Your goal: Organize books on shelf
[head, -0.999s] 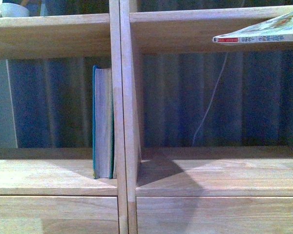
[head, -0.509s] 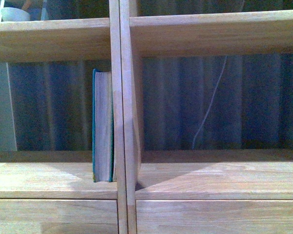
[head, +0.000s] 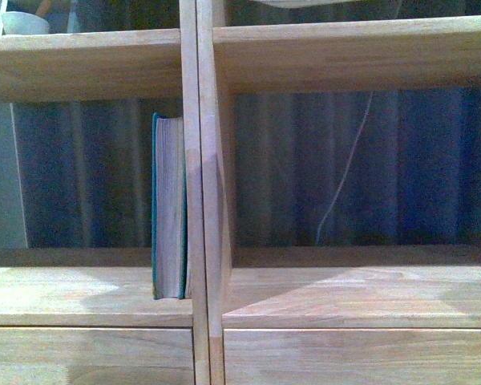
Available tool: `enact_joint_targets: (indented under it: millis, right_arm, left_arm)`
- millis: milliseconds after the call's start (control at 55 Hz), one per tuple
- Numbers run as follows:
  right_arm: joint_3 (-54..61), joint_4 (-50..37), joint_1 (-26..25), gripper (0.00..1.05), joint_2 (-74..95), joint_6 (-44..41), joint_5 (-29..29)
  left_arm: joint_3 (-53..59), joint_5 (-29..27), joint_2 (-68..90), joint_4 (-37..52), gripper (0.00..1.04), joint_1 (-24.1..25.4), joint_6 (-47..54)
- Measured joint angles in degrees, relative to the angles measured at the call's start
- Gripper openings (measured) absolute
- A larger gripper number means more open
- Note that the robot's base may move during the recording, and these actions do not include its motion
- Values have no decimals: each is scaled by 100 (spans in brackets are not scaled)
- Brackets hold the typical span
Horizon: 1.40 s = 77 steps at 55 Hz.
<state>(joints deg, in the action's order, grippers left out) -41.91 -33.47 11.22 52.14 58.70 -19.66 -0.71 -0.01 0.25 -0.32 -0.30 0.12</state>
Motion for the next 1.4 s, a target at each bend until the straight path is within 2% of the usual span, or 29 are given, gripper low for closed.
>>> enact_joint_targets:
  millis: [164, 218, 291, 418, 672, 799, 963, 1145, 1254, 1399]
  right_arm:
    - [-68, -7, 205, 7, 190, -157, 131]
    - [-109, -17, 197, 7, 249, -179, 142]
    - [-157, -24, 149, 7, 304, -201, 142]
    - [-223, -35, 31, 7, 407, -251, 109]
    - [-267, -15, 48, 7, 527, -380, 221]
    - [-387, -7, 146, 7, 584, -439, 317]
    - [-551, -7, 280, 7, 645, -452, 374]
    - [-619, -15, 321, 7, 717, -450, 393]
    - [-636, -17, 330, 7, 772, -448, 411]
    - [-645, -31, 326, 7, 826, -442, 404]
  left_arm:
    - [0, 0, 0, -2, 97, 0, 0]
    - [-107, 79, 229, -214, 97, 22, -522]
    - [-295, 247, 793, -72, 97, 90, -1172]
    - [-935, 822, 1886, 605, 97, 254, -1956]
    - [-1941, 2201, 3259, 1464, 97, 494, -2481]
    - [-2369, 2424, 3912, 2124, 97, 428, -3029]
    - [-2959, 2022, 4787, 2997, 97, -184, -3832]
    - [-3558, 1362, 5654, 3698, 97, -1403, -4352]
    - [-3926, 1080, 6140, 3974, 97, -2109, -4505]
    - [-4391, 737, 6666, 4050, 97, -2726, -4603]
